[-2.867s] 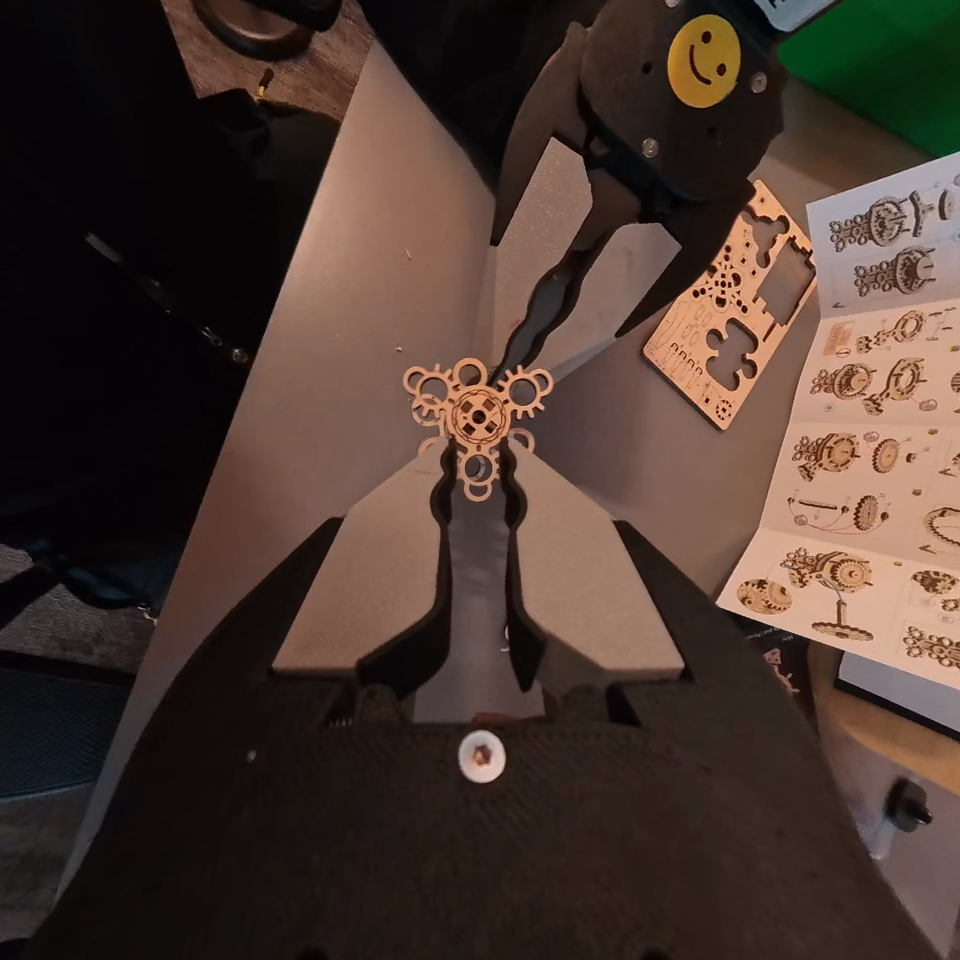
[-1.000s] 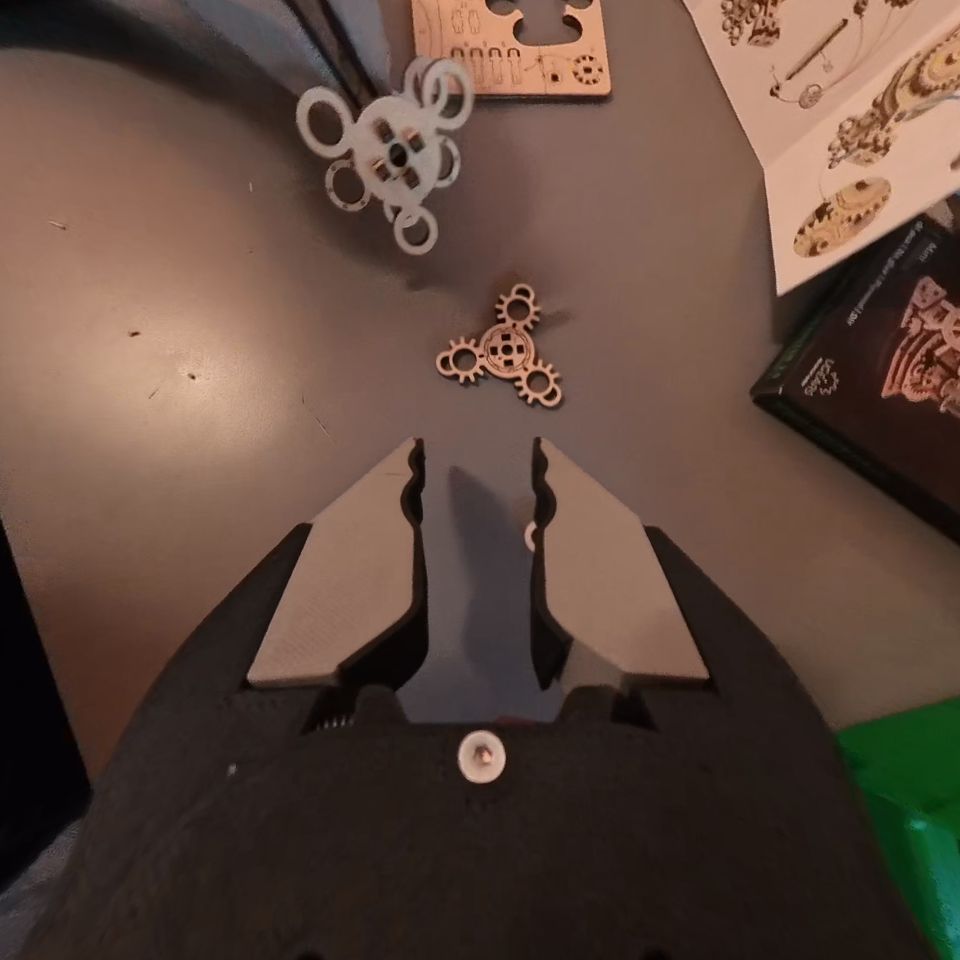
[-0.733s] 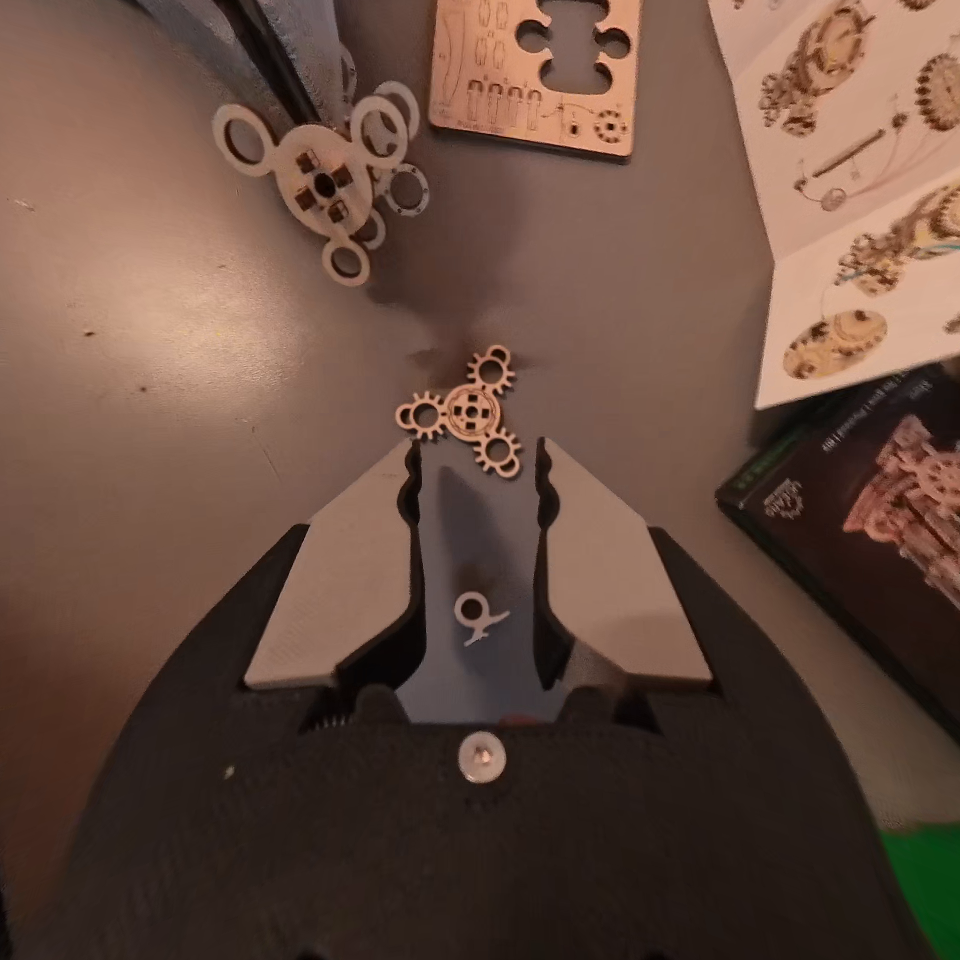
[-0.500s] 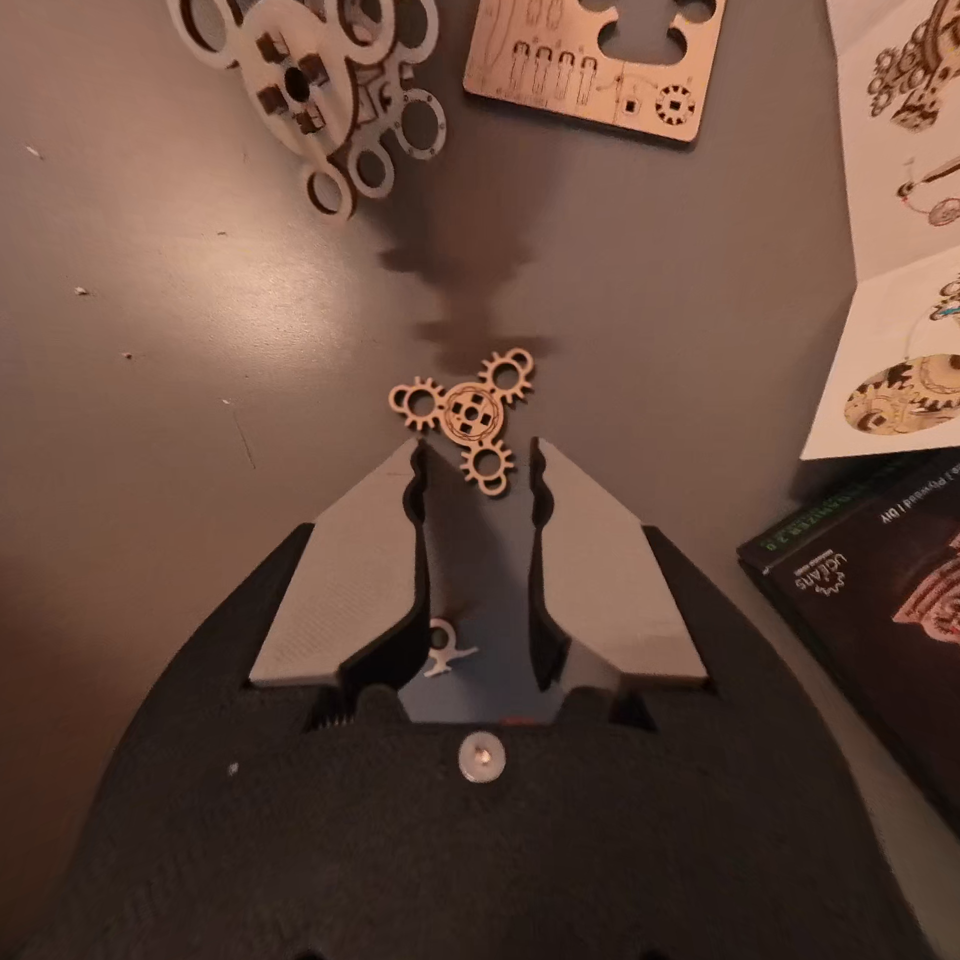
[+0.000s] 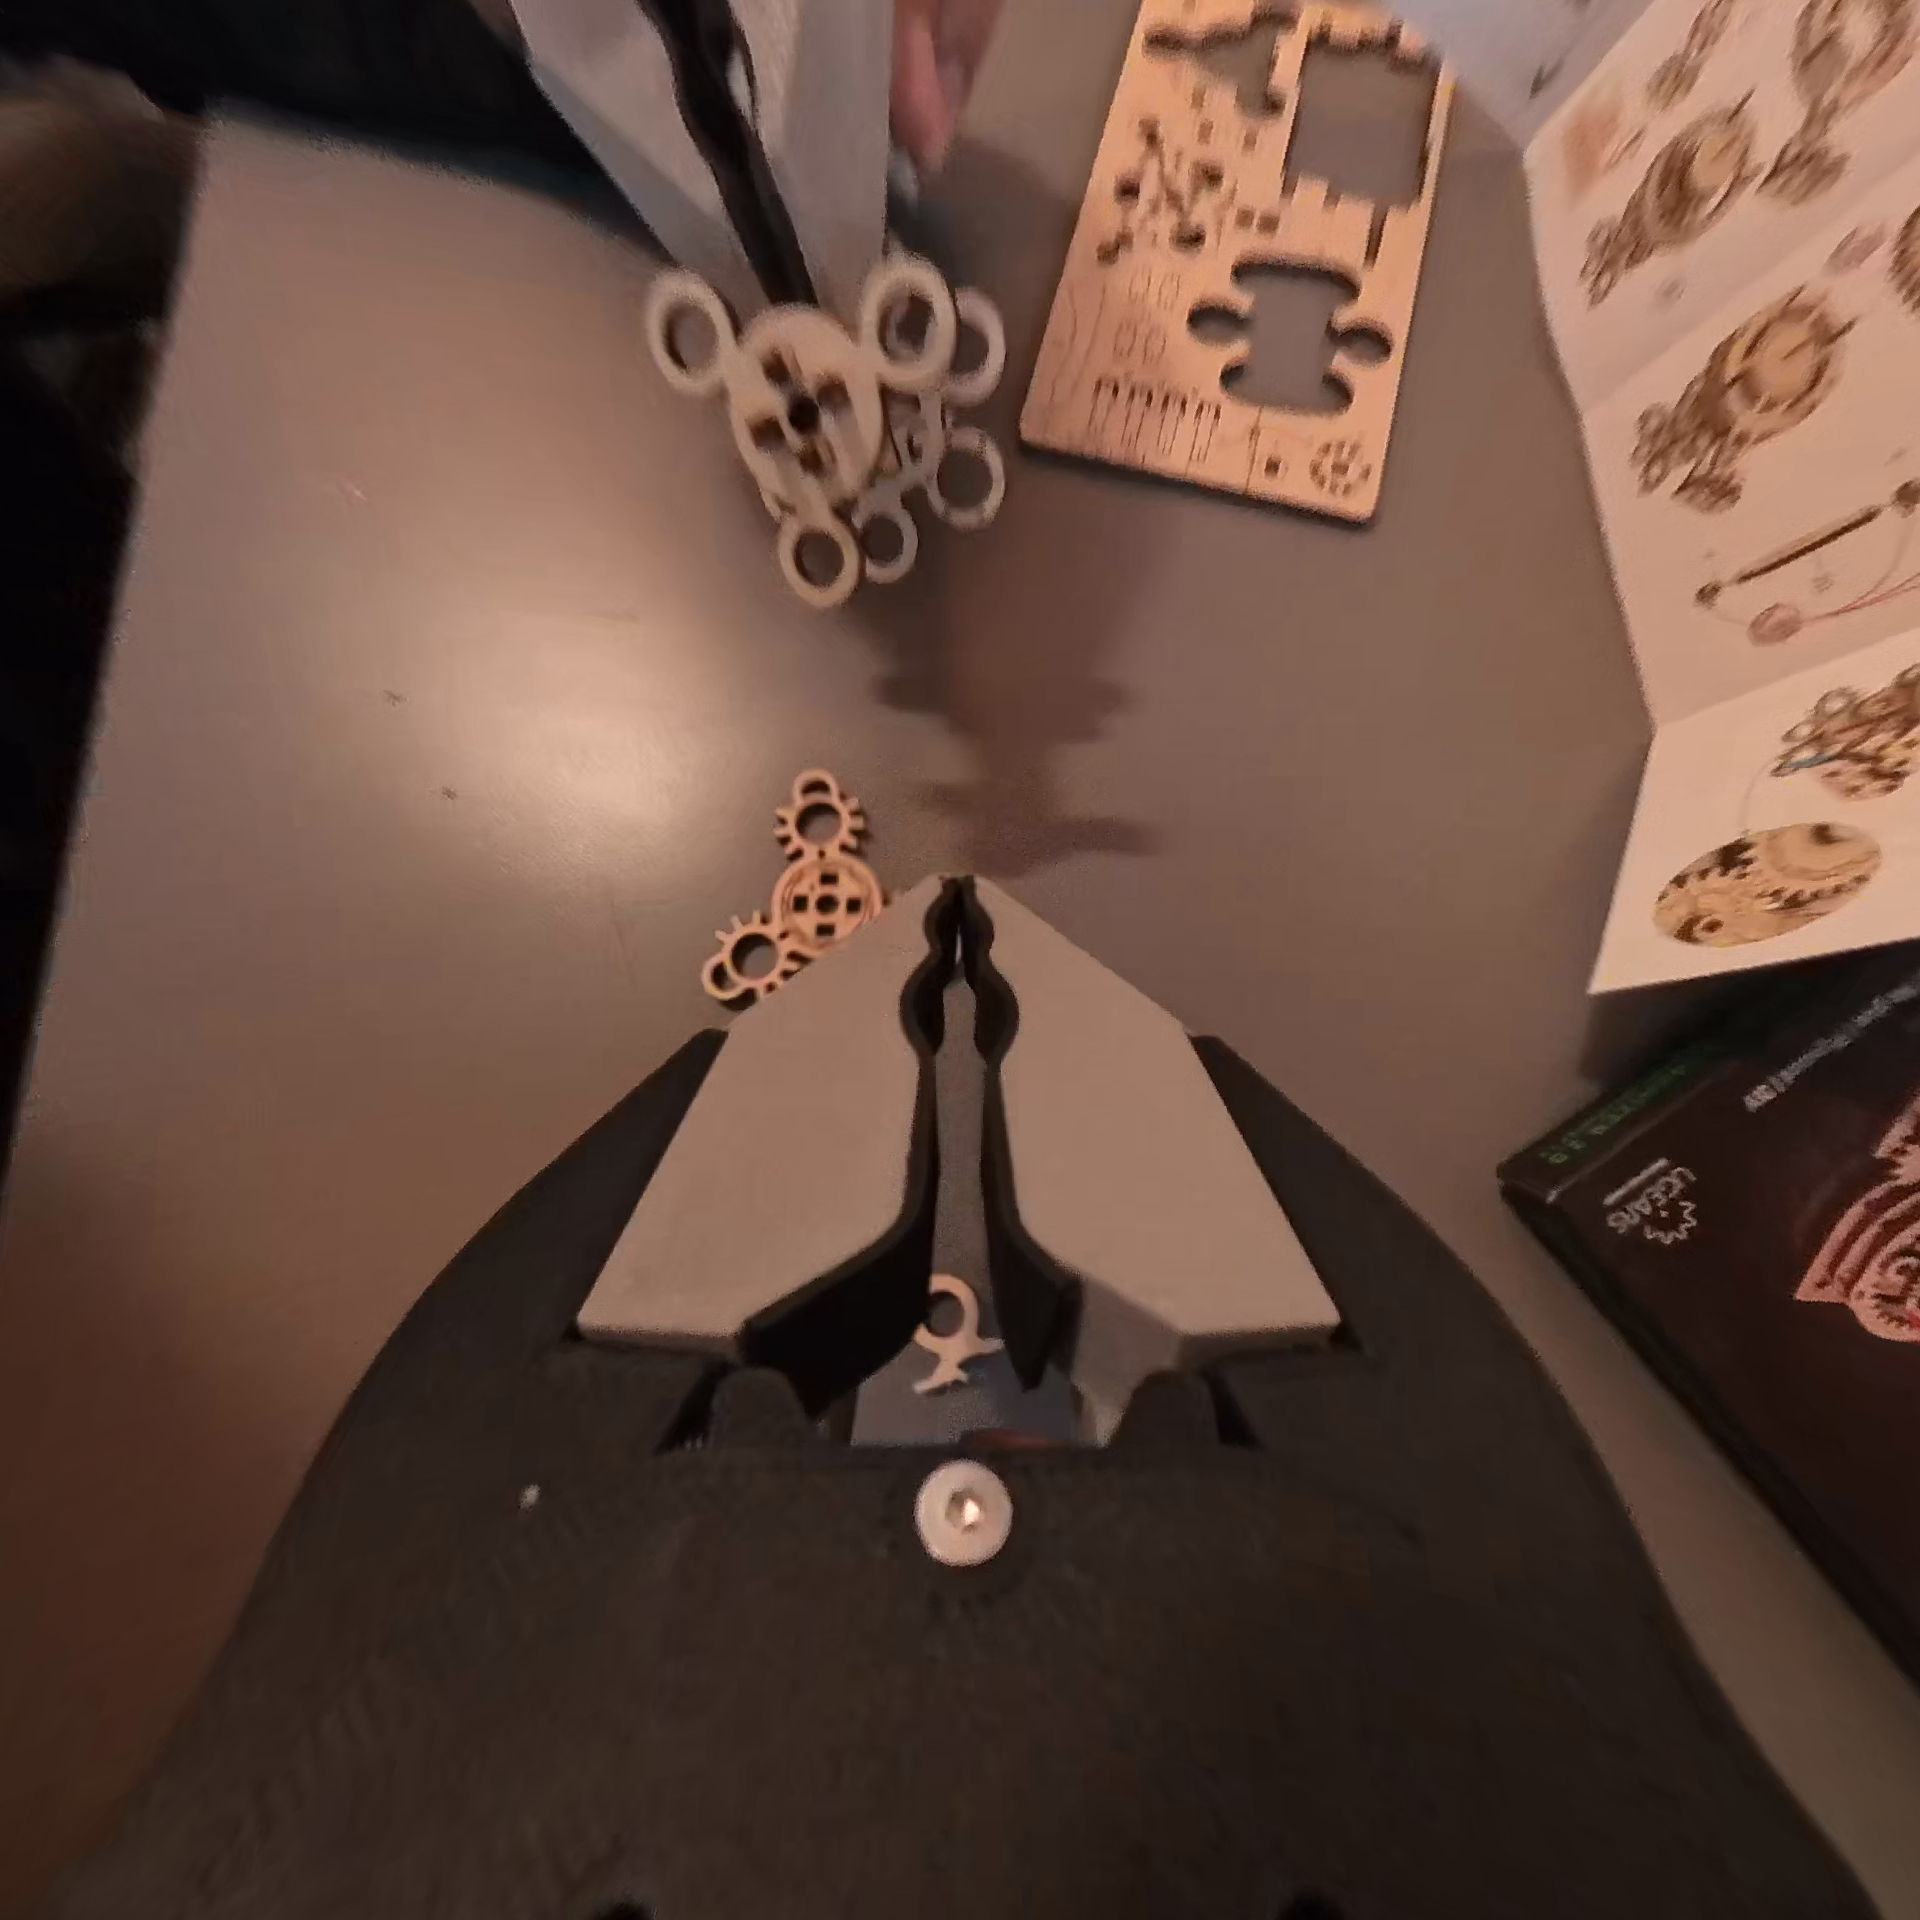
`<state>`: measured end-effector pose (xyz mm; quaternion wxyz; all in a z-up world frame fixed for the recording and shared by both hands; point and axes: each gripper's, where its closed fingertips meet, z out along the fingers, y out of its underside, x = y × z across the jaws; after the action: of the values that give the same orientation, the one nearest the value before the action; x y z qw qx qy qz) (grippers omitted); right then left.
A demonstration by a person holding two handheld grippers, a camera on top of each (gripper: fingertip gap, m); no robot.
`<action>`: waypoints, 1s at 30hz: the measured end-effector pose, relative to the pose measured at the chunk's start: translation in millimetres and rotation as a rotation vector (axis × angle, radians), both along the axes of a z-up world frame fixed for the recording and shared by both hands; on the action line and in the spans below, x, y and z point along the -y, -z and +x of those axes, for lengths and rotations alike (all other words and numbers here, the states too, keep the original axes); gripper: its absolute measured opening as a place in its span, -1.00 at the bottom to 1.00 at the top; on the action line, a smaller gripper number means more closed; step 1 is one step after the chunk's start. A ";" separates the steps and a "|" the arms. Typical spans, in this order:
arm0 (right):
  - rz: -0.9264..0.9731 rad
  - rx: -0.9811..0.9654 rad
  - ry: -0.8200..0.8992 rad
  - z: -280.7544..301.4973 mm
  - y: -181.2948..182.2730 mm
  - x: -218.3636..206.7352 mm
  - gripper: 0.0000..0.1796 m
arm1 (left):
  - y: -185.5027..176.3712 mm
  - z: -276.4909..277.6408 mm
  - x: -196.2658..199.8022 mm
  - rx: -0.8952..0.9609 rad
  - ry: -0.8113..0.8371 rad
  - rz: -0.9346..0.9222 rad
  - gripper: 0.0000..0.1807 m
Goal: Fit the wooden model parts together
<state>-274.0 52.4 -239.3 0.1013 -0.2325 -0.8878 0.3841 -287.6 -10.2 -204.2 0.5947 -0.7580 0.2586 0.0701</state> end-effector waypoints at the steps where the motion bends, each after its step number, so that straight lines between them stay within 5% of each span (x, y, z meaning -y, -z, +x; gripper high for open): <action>1: -0.034 -0.007 0.003 0.8 -6.9 0.8 -1.00 | -0.7 0.1 -0.2 0.020 0.000 0.000 -0.99; 5: -0.046 0.024 0.062 -0.7 -7.4 -5.9 -1.00 | 0.2 -3.6 -1.2 0.034 -0.019 -0.008 -0.99; 8: -0.027 0.121 0.076 7.2 2.9 -0.8 -0.73 | 1.2 -5.2 -1.9 0.029 -0.031 -0.012 -0.99; 12: 0.097 0.152 0.175 15.3 15.0 -3.3 -0.69 | 1.1 -5.9 -2.5 0.030 -0.040 -0.011 -0.99; 21: -0.025 0.203 0.477 35.9 17.3 7.3 -0.50 | -10.3 -13.9 -9.0 0.156 -0.113 0.024 -0.99; 30: 0.088 0.111 0.597 34.5 30.3 12.4 -0.56 | -29.3 -19.4 -12.6 0.432 -0.154 0.099 -1.00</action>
<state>-239.5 40.0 -269.6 0.1711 -0.4992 -0.8001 0.2851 -307.0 2.4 -174.9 0.6655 -0.7428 0.0629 -0.0361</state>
